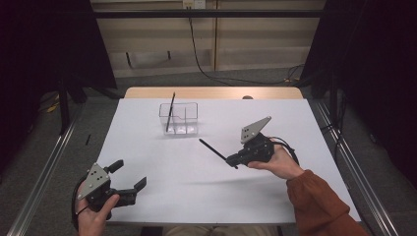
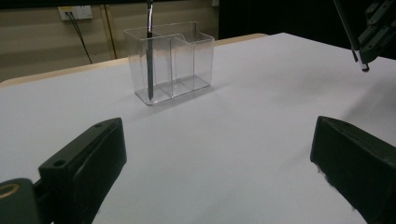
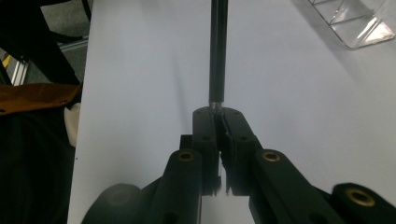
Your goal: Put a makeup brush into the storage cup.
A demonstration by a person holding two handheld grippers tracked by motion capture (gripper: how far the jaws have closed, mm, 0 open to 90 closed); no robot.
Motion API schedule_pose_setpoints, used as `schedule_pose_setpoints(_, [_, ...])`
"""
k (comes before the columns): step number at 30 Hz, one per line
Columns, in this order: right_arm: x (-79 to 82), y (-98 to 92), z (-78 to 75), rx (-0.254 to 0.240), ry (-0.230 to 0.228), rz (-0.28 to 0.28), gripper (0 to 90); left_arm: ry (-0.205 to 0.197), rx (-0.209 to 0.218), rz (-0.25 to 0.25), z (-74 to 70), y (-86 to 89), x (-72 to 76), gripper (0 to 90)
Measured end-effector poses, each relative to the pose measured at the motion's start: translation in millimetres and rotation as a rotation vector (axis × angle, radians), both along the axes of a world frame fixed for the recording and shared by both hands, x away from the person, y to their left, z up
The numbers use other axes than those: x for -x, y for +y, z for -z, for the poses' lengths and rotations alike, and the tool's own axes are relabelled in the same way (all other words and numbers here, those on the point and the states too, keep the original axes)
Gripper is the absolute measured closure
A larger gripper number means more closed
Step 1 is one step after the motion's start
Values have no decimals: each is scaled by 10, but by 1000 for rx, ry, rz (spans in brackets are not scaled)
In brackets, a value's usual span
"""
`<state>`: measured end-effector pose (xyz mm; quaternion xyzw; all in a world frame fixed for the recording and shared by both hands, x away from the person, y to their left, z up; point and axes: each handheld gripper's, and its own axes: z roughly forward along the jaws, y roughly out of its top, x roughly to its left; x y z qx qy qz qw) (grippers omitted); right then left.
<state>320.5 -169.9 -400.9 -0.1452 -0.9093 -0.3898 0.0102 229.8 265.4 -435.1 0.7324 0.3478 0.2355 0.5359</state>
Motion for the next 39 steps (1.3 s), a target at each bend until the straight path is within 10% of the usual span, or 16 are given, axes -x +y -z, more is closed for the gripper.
schedule_pose_setpoints(39, [130,304,-115,388,7,-188,846,-6,-7,4,-15,16,-2,35])
